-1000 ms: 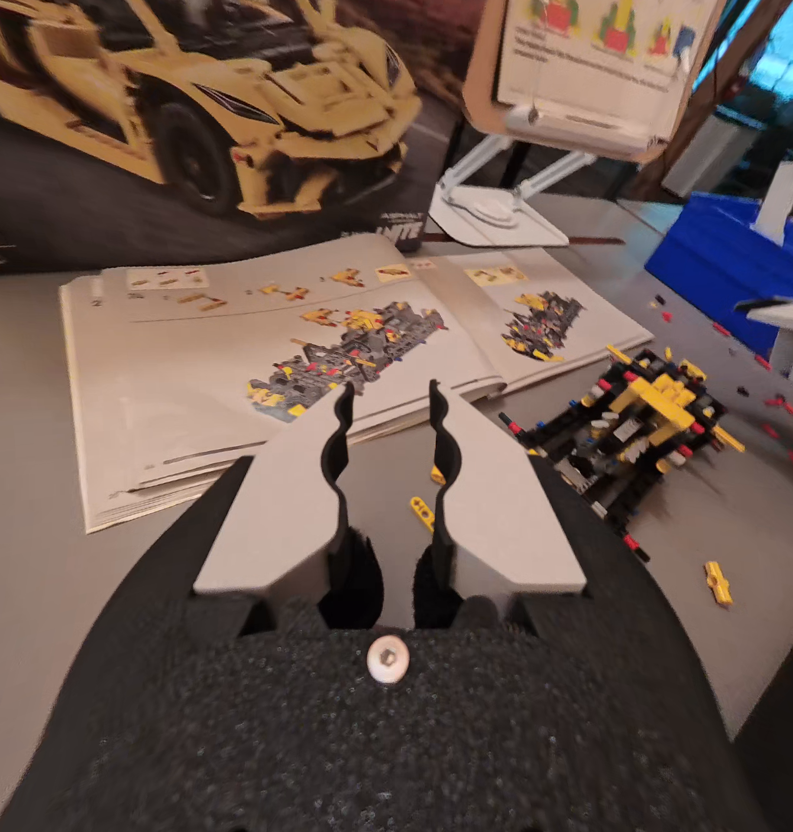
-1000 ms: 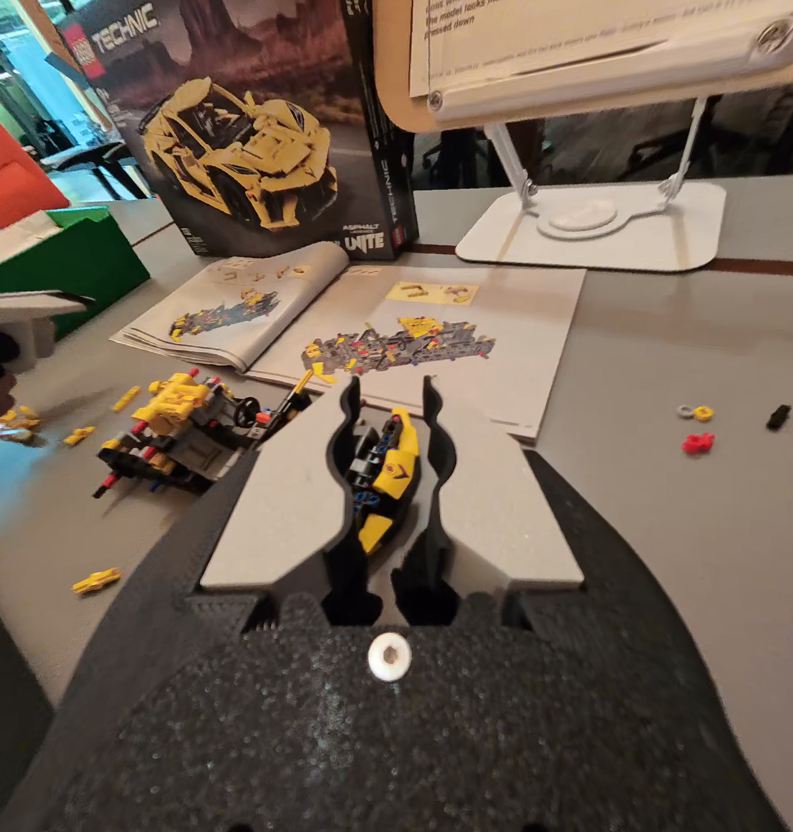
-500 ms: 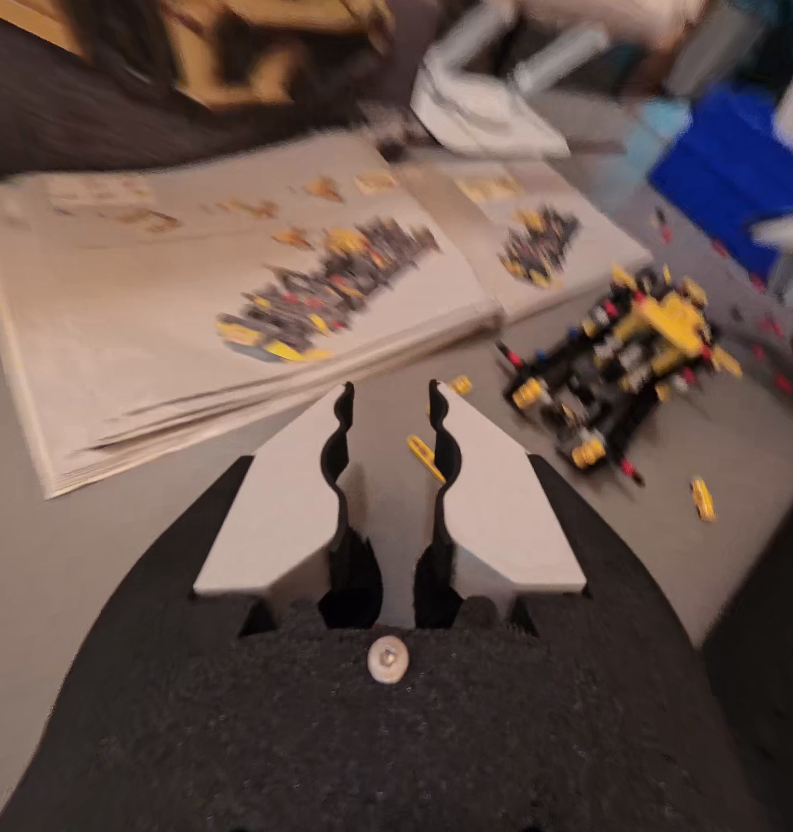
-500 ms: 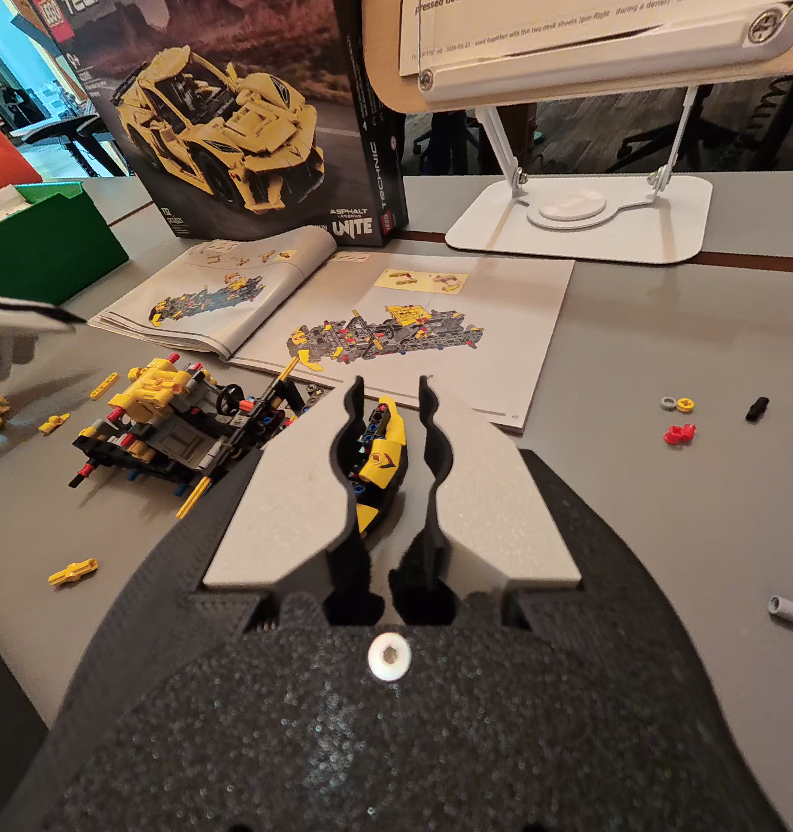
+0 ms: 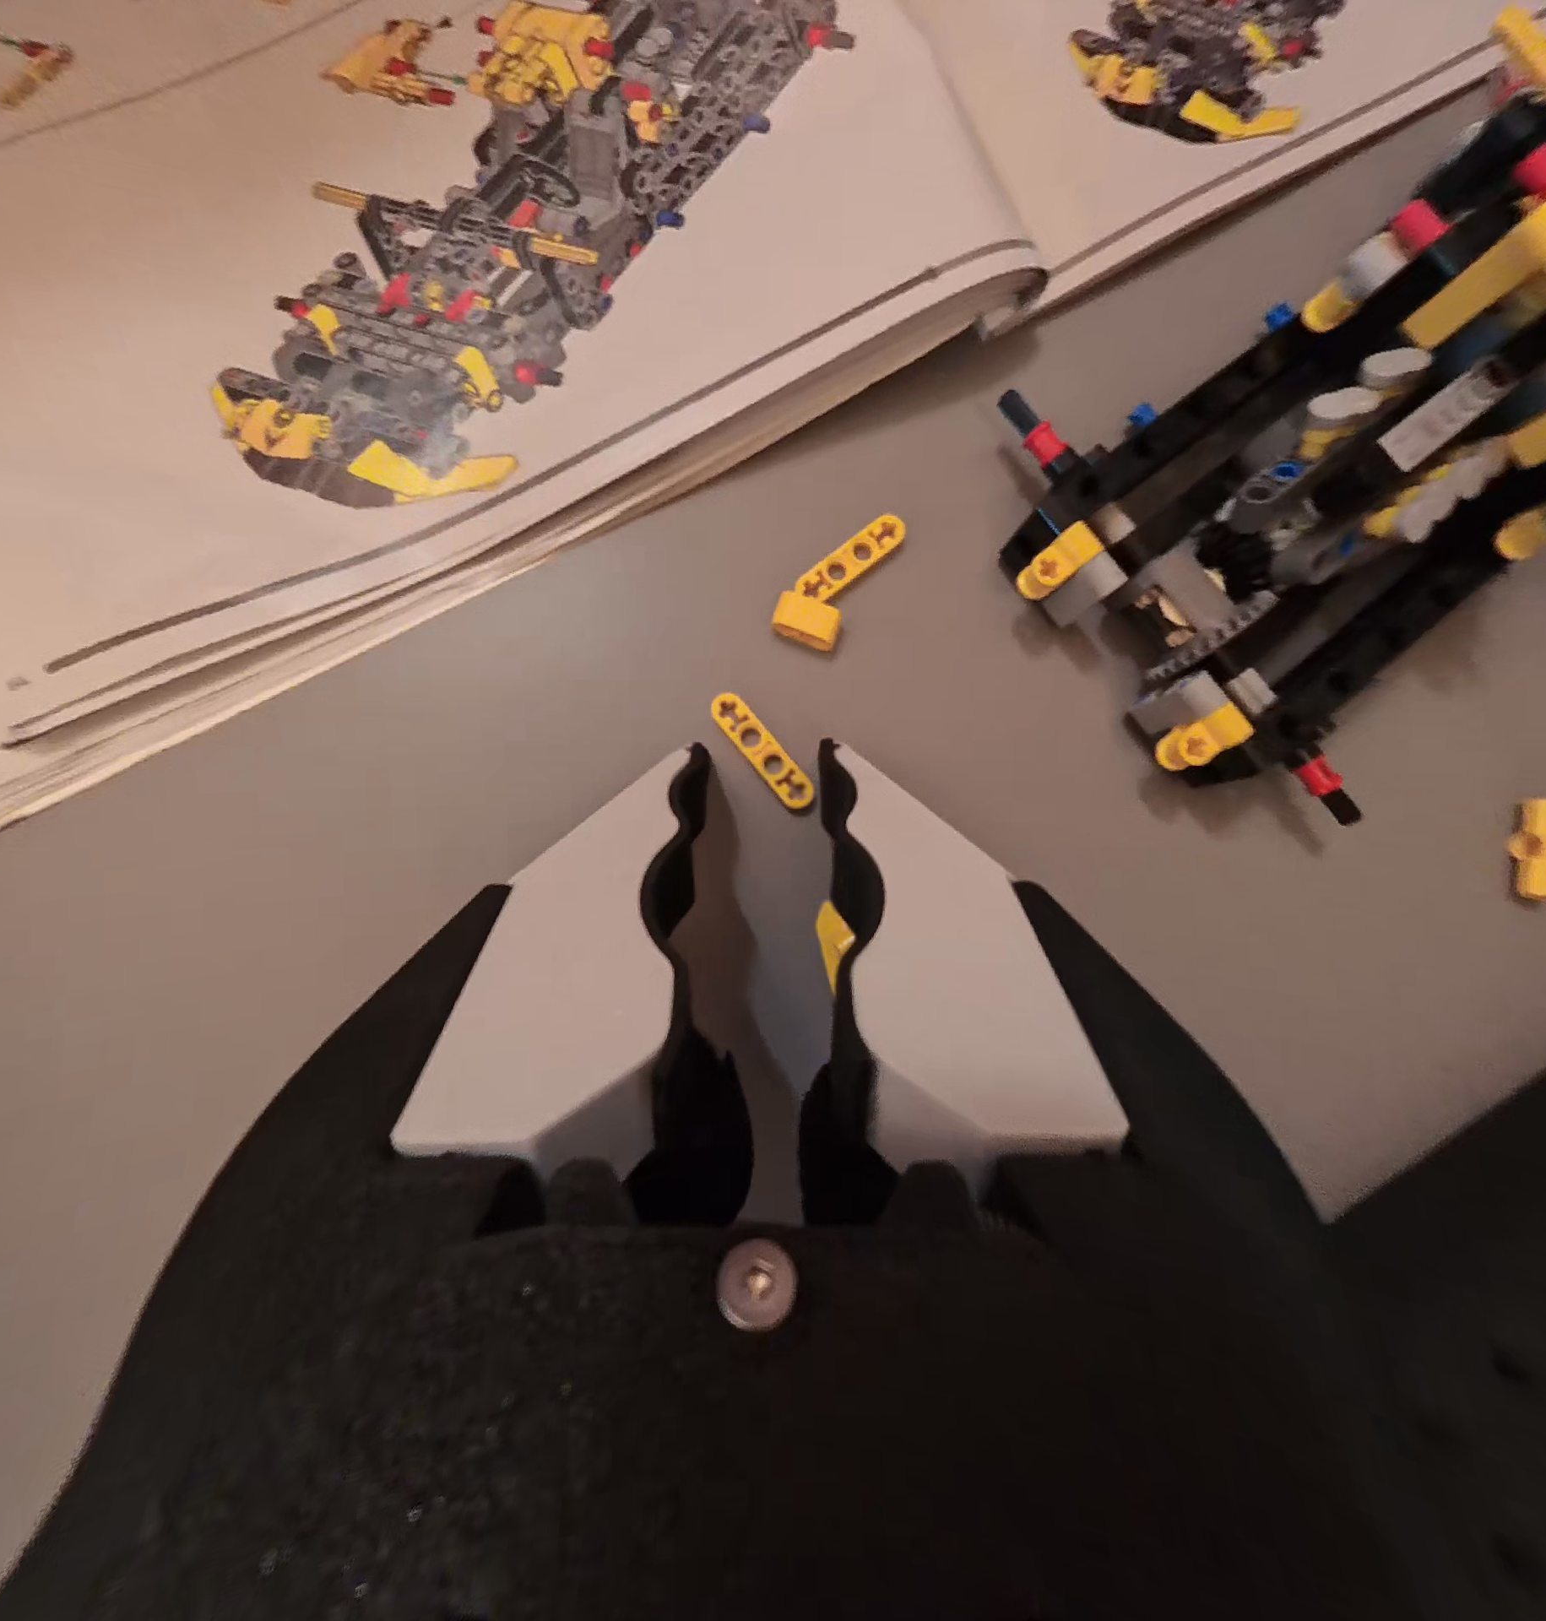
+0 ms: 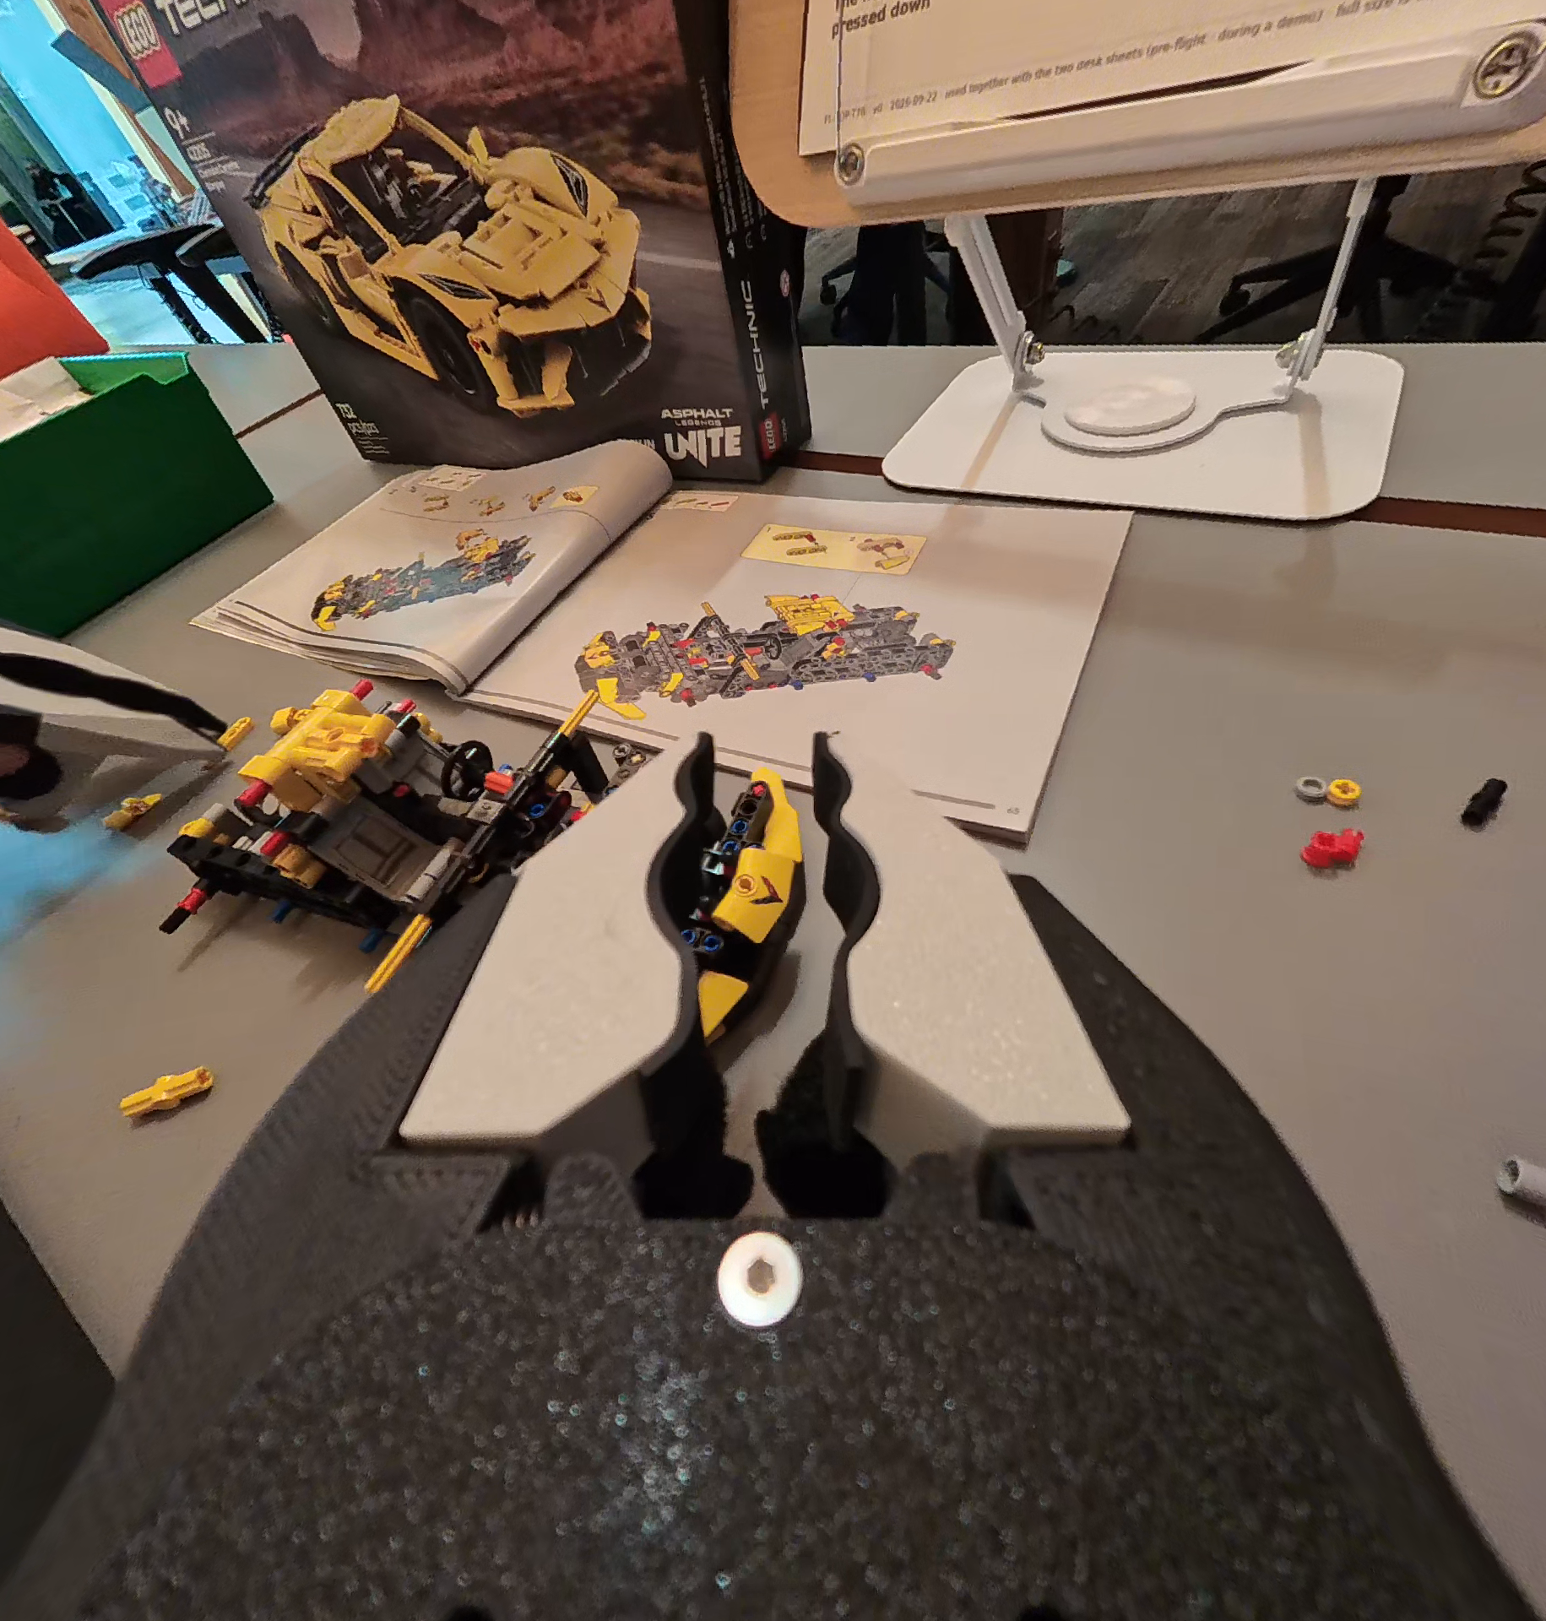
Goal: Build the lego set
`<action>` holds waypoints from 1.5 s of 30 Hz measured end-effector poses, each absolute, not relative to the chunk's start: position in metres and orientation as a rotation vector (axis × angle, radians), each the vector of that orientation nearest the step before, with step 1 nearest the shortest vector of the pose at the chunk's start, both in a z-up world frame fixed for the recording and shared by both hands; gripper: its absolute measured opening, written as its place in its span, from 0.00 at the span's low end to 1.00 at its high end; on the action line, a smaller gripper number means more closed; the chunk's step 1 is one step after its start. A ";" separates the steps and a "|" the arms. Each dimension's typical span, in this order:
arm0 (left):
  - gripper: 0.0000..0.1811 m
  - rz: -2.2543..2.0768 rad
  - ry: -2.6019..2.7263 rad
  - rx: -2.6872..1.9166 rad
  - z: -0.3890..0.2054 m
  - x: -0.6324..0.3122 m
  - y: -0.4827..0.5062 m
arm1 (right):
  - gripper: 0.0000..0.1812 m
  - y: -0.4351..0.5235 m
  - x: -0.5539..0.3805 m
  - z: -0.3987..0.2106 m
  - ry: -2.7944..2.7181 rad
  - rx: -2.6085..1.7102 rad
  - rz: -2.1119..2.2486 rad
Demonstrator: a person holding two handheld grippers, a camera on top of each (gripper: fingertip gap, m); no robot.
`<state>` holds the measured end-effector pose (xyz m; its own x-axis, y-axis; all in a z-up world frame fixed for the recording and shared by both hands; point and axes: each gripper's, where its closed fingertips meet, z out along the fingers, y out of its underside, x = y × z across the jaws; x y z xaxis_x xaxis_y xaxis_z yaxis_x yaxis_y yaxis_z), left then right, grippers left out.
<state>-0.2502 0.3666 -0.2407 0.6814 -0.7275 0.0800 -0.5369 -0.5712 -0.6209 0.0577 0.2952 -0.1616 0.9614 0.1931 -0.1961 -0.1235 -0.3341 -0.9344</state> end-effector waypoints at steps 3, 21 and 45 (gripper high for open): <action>0.06 -0.338 1.028 -2.284 -0.242 -0.251 0.369 | 0.11 0.295 0.055 -0.163 -0.066 -1.892 0.318; 0.04 -0.745 1.764 -1.918 -0.239 -0.157 0.230 | 0.11 0.292 0.055 -0.160 -0.069 -1.881 0.318; 0.11 -0.471 1.913 -1.803 -0.240 -0.195 0.375 | 0.11 0.290 0.058 -0.161 -0.049 -1.882 0.352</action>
